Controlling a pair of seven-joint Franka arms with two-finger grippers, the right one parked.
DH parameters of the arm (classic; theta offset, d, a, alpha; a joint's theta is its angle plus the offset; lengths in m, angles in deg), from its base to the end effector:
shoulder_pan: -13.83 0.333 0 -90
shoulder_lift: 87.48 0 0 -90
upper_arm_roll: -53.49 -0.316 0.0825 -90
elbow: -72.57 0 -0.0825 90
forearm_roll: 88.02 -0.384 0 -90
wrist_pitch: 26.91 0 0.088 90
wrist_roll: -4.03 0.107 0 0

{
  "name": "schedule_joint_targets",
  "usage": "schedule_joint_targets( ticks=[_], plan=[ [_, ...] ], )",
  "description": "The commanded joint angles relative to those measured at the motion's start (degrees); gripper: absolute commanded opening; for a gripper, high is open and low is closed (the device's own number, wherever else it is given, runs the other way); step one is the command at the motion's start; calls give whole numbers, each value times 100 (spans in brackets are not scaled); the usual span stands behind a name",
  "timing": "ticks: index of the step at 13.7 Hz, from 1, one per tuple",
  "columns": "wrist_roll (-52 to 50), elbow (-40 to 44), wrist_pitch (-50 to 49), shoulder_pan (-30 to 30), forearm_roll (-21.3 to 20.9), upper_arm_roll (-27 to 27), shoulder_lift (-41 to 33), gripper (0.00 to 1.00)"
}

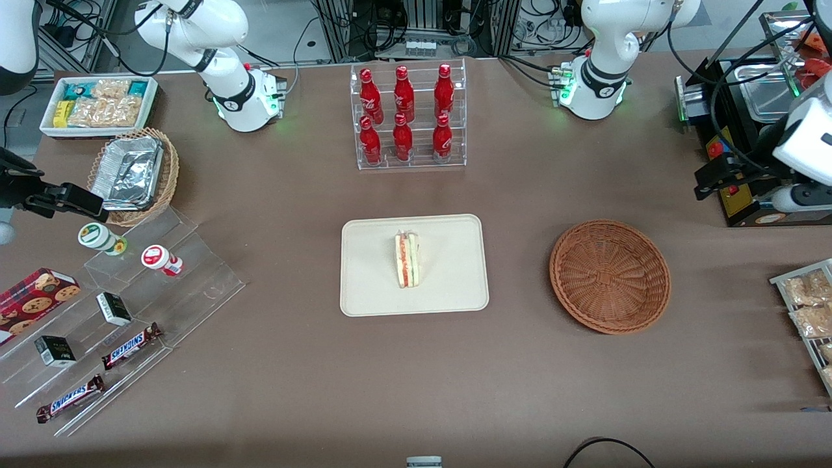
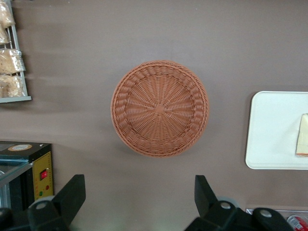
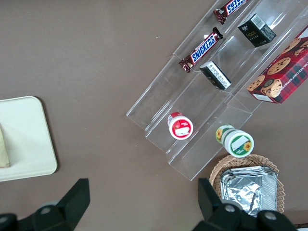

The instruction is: Place sandwich from basket to tray

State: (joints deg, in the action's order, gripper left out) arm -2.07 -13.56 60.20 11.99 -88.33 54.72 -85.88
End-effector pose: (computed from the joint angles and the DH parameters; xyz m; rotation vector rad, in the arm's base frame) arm 0.5578 -0.0291 0.6363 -3.1348 -0.0833 0.0163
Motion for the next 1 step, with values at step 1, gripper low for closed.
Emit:
schedule_joint_targets(
  ticks=[1],
  plan=[
    [319, 113, -150, 17, 49, -88, -2, 100]
  ],
)
